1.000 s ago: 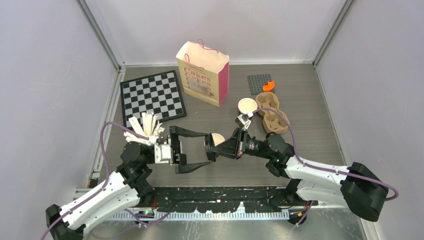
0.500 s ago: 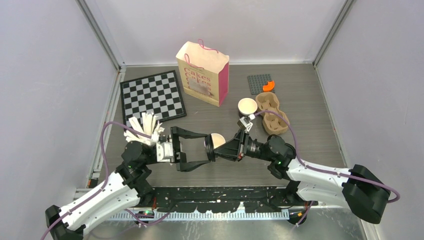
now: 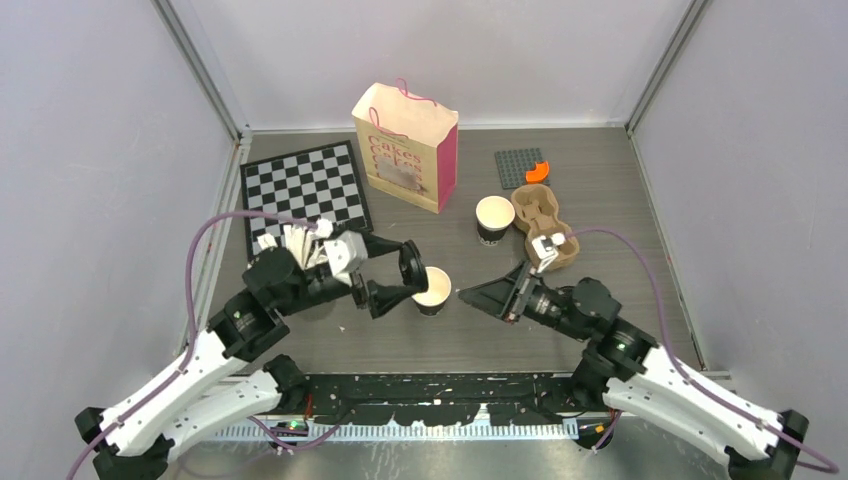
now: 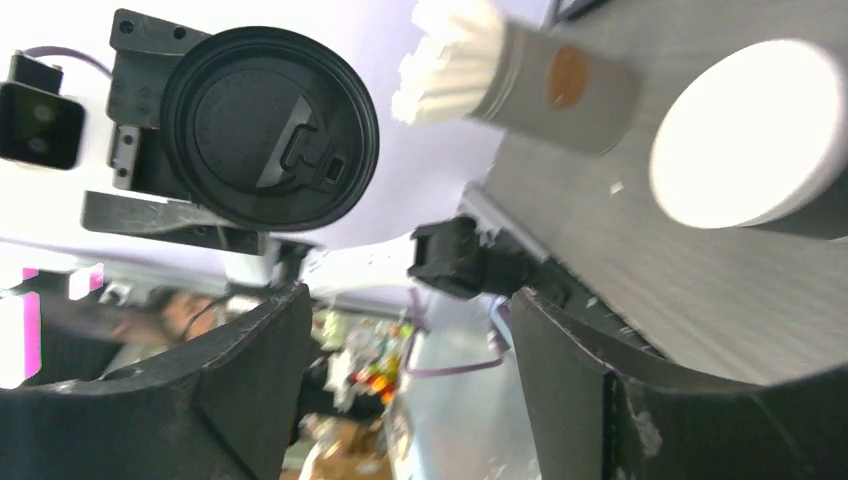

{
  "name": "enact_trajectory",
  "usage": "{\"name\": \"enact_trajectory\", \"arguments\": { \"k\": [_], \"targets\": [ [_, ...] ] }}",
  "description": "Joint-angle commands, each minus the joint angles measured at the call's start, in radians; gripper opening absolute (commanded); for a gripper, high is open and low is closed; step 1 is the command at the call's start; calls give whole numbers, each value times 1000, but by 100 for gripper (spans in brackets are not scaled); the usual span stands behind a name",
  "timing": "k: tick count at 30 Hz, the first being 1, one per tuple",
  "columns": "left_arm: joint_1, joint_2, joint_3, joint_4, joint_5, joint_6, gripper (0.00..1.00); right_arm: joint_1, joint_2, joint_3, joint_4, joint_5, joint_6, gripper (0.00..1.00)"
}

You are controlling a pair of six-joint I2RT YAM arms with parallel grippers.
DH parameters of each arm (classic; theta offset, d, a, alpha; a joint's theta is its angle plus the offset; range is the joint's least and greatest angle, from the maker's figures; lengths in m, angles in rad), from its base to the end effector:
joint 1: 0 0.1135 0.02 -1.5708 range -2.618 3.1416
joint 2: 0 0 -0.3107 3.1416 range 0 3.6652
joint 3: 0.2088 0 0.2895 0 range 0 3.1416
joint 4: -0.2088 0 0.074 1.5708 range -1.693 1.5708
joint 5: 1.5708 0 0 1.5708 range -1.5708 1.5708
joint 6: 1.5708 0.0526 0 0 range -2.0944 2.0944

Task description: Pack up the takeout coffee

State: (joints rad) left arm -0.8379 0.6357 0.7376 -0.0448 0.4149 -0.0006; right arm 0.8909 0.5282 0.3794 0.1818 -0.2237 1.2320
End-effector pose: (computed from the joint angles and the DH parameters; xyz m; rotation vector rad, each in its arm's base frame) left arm 0.0963 -0.1387 0.3935 0.9534 1.2861 -0.9739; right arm 0.0952 0.1363 0.2916 0.1025 1.8619 1.7729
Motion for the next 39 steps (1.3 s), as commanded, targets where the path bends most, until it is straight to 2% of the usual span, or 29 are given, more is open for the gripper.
{"name": "enact_trajectory", "arguments": {
  "k": [1,6,12,16,24,39],
  "targets": [
    [-4,138,206,-369,-193,-68,74,0,-167,147,-551,302,-228,79],
    [-18,392,444,-679,-284,-108,71,0,-206,204,-724,394,-298,81],
    [-125,626,641,-865,-439,-137,71,-1,-206,244,-836,442,-355,82],
    [-138,767,750,-961,-464,-156,69,0,-218,272,-880,471,-381,82],
    [-153,945,858,-1036,-476,-166,70,0,-262,301,-940,497,-409,83],
    [-154,1113,948,-1086,-491,-129,74,0,-309,298,-970,505,-407,83]
  ]
}}
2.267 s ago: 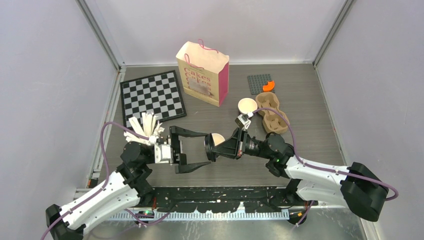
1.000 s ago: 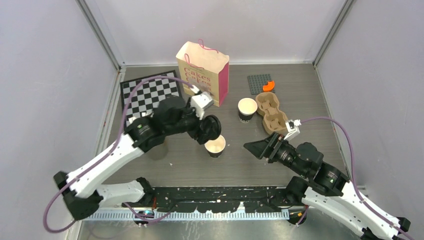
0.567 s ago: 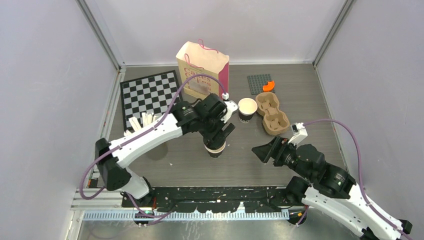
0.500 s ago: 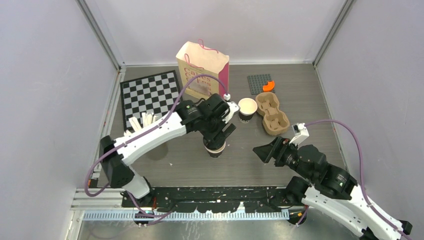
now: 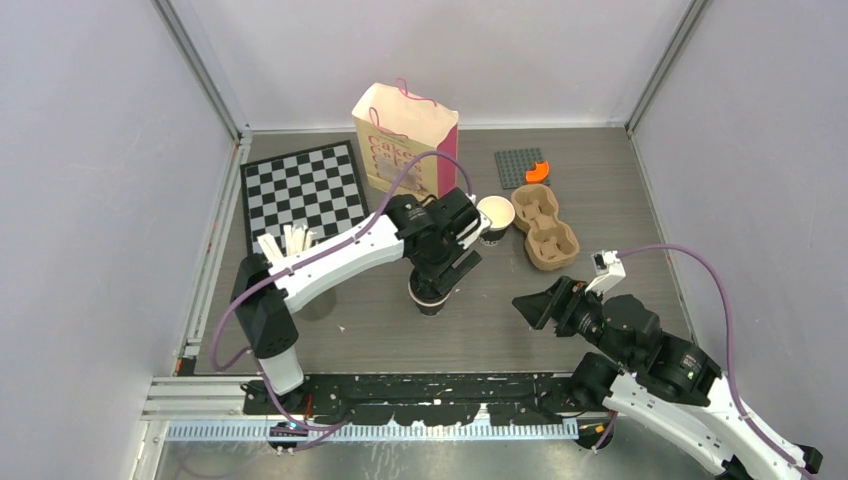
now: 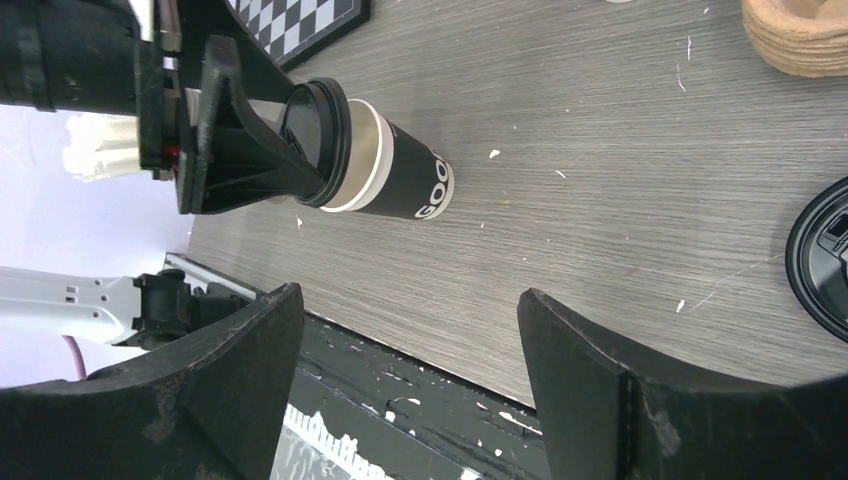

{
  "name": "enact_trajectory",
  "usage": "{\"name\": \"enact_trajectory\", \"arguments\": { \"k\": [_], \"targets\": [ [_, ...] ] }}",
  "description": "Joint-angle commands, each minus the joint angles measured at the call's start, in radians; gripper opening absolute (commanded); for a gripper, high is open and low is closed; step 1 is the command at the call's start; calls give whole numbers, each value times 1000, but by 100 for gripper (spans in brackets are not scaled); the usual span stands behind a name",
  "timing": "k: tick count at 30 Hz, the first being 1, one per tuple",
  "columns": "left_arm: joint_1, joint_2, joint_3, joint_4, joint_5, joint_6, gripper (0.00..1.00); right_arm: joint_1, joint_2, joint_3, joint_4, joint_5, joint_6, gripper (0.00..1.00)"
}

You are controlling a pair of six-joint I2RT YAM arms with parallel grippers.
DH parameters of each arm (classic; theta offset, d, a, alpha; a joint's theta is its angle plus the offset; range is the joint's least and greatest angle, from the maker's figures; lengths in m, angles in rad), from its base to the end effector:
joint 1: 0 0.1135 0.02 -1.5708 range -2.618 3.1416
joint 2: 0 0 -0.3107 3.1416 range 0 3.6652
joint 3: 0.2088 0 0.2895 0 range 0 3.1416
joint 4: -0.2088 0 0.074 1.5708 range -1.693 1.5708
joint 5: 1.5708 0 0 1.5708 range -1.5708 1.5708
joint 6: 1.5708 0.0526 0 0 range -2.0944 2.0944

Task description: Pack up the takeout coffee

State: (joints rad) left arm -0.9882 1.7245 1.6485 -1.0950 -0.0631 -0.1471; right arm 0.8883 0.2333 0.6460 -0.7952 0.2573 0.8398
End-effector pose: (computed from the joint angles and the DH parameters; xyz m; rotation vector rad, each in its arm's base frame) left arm 0.2249 -0.3353 0.3423 1.1116 2.5287 -0.2274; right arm 0.0539 0.0450 0.3073 0.1288 2.0436 0.8766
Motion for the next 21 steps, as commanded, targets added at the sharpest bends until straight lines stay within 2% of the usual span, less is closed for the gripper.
{"name": "enact_trajectory", "arguments": {
  "k": [1,21],
  "targets": [
    [-4,30,40,-39,-14,18,74,3,-17,34,3,26,-13,82],
    [-4,80,66,-55,-18,39,77,1,-21,27,-1,38,-7,83]
  ]
}}
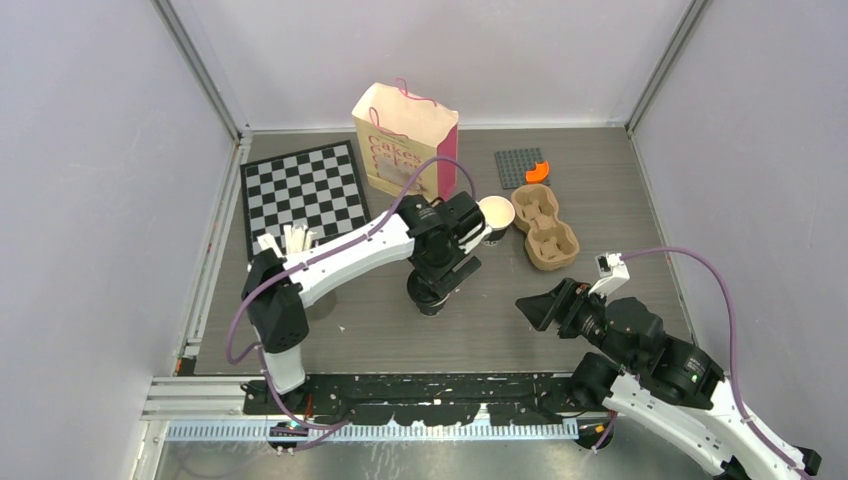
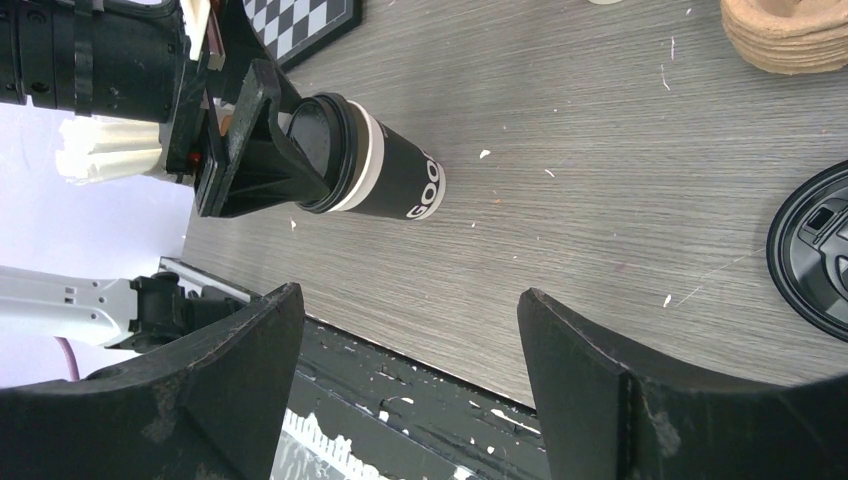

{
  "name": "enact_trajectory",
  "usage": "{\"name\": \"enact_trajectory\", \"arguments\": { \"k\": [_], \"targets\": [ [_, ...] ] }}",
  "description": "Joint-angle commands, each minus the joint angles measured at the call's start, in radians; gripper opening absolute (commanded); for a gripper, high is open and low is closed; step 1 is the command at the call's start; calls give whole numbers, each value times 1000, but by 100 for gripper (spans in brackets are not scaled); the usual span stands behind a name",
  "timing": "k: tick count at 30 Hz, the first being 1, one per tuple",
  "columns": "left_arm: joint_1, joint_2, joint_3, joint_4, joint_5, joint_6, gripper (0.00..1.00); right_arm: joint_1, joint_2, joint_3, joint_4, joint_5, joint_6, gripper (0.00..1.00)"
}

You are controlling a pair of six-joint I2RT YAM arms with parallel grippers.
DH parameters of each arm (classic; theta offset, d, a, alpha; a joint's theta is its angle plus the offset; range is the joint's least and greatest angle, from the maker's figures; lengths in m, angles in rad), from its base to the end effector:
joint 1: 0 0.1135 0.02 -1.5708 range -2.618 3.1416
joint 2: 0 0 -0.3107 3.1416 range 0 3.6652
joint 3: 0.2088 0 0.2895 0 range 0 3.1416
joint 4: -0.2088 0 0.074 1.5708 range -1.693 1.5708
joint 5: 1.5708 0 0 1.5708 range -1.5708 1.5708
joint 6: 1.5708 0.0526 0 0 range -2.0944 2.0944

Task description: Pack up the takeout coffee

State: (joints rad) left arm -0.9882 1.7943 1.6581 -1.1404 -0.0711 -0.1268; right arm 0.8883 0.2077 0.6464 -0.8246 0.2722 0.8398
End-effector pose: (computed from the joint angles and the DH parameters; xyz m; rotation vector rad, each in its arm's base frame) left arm 0.2311 -0.3439 0.3164 1.1769 2.5973 -0.1375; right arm 0.0503 0.0395 0.3053 0.1383 2.0409 0.8615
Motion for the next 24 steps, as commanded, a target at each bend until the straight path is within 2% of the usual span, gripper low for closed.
{"name": "enact_trajectory", "arguments": {
  "k": [1,13,24],
  "targets": [
    [-4,16,62,-12,-10,21,77,3,5,26,29,22,-8,83],
    [-4,74,92,-68,6,12,77,3,5,21,26,29,-13,83],
    [-4,74,100,-46,3,27,82,2,-1,20,25,24,-14,82]
  ]
}}
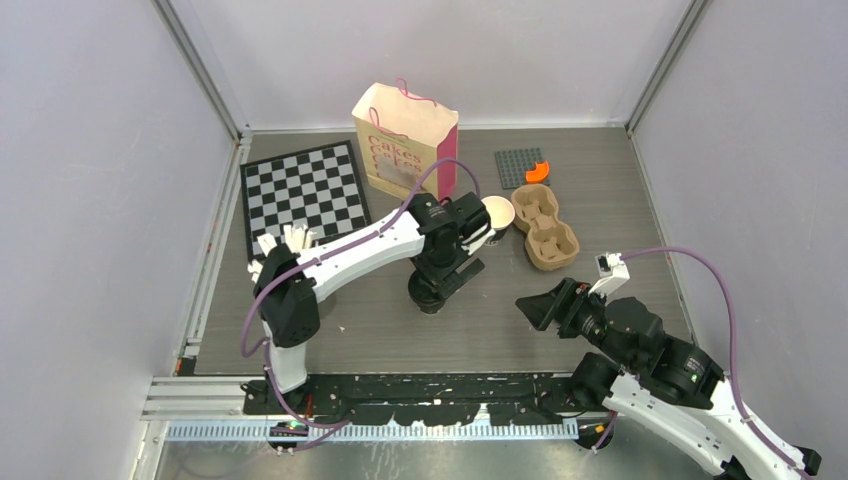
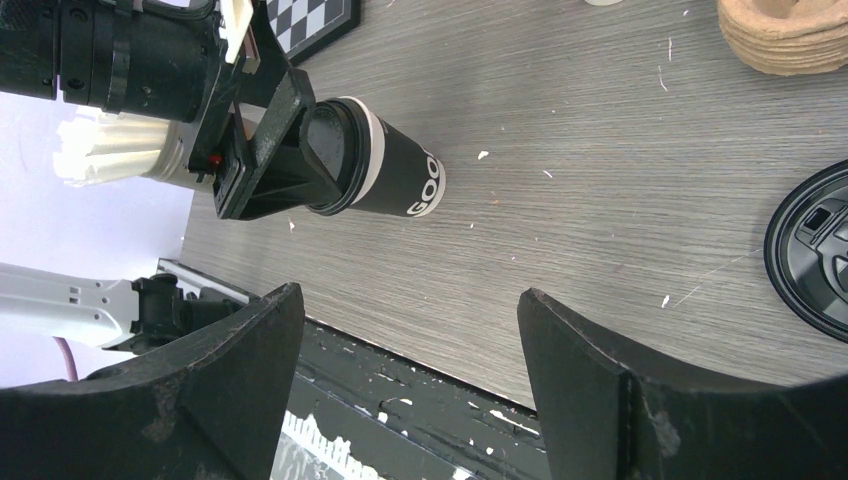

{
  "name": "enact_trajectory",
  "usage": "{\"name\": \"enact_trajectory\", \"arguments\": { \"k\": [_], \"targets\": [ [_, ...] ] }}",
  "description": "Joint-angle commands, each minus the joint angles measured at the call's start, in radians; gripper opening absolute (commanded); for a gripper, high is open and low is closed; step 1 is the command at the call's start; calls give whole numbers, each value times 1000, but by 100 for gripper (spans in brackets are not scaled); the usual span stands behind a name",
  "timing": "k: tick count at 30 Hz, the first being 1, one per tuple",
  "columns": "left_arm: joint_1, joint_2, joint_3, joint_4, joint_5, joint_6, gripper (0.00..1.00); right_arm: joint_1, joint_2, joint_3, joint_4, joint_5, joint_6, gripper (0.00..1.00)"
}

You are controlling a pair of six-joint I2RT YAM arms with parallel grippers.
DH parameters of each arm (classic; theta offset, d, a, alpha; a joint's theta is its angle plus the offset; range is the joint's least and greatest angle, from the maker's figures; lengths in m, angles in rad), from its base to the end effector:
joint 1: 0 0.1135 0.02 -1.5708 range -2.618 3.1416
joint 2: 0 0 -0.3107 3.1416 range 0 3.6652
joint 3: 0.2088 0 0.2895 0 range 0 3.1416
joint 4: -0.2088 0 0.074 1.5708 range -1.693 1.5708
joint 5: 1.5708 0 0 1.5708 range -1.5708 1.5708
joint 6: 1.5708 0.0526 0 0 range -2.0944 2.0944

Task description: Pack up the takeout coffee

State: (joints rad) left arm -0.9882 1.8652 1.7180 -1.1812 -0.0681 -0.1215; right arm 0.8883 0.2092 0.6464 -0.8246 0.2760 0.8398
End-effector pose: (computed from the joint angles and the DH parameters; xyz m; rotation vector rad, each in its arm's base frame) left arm 0.2393 -0.3567 0.3059 1.2061 2.6353 -0.1021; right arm 0.0506 0.0395 0.3052 0.1407 2.0408 0.8572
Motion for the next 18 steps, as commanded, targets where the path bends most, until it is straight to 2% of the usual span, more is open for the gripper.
{"name": "enact_trajectory", "arguments": {
  "k": [1,14,15,16,18],
  "targets": [
    [-3,4,43,-3,-4,22,82,1,-1,20,25,19,-12,82],
    [-4,69,100,-66,-33,33,84,2,6,21,31,7,-23,82],
    [-4,72,102,-69,-33,34,85,2,7,22,31,5,-25,82],
    [-4,73,103,-70,-33,34,97,2,8,22,31,3,-25,82],
    [-4,71,107,-68,-30,34,100,2,8,24,30,1,-27,82]
  ]
}}
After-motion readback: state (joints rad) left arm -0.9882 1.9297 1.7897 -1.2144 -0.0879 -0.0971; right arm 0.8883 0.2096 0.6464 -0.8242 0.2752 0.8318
